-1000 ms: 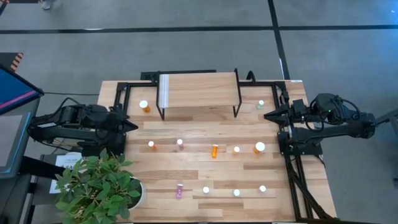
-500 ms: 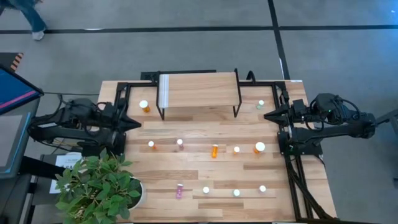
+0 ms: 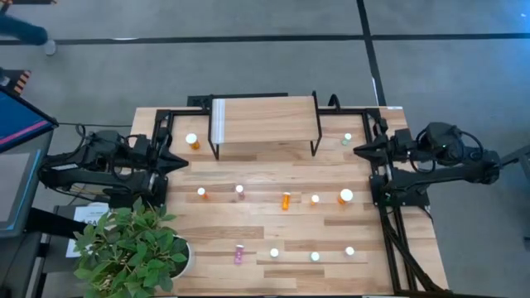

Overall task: Pick and place medicine bottles onto shelf by color
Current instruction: Put the top small green pill bottle on the shelf

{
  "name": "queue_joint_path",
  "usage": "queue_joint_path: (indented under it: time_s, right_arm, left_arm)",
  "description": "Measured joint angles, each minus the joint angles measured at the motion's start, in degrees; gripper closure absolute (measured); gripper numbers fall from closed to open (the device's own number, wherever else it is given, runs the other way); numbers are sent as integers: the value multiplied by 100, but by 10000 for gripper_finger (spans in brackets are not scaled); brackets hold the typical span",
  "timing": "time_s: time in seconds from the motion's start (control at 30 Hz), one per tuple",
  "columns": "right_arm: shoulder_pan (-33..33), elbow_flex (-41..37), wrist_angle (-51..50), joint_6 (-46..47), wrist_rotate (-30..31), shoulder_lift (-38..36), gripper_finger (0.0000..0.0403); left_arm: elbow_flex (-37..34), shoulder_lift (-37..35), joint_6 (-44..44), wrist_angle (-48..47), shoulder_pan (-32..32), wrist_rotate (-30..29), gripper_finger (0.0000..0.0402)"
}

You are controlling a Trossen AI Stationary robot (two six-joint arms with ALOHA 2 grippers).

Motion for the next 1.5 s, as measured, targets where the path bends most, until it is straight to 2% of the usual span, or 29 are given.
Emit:
queue_joint_path:
  time_s: [0.07,0.13,0.23,0.33,0.43,0.57,0.73,0.87,1.07,1.2,1.33,1.5]
  right_arm:
    - [-2,0,5,412,0,2,347]
    - [-13,0,-22,404,40,2,347]
    - [-15,0,-322,404,496,89,347]
    - [-15,-32,-799,765,1533,231,347]
    - [-15,-44,-1649,1274,2596,440,347]
    - [-15,-44,-2648,2019,3435,656,347]
    - [-187,-44,-3875,3025,3414,711,335]
    - [-482,-61,-4774,3744,3410,825,298]
    - [-1056,-376,-4155,3570,3406,979,218]
    - [-1538,-637,-3514,2702,3421,1221,180]
    - [-1908,-693,-3261,2212,3438,1547,169]
    - [-2059,-688,-3103,2288,3443,1982,178]
  left_arm:
    - [-1,-16,0,-1,0,0,401]
    - [-2,-33,1,7,1,-2,401]
    - [-2,-35,194,31,0,-88,401]
    - [-2,-33,474,-36,0,-412,401]
    - [-2,-20,377,-10,2,-710,401]
    - [-2,27,350,30,2,-763,401]
    - [-2,126,408,57,2,-774,401]
    - [-7,318,587,297,1,-779,401]
    - [-7,650,856,860,2,-815,401]
    - [-7,822,866,943,2,-815,401]
    - [-7,909,741,925,1,-815,401]
    - [-7,916,542,920,2,-815,401]
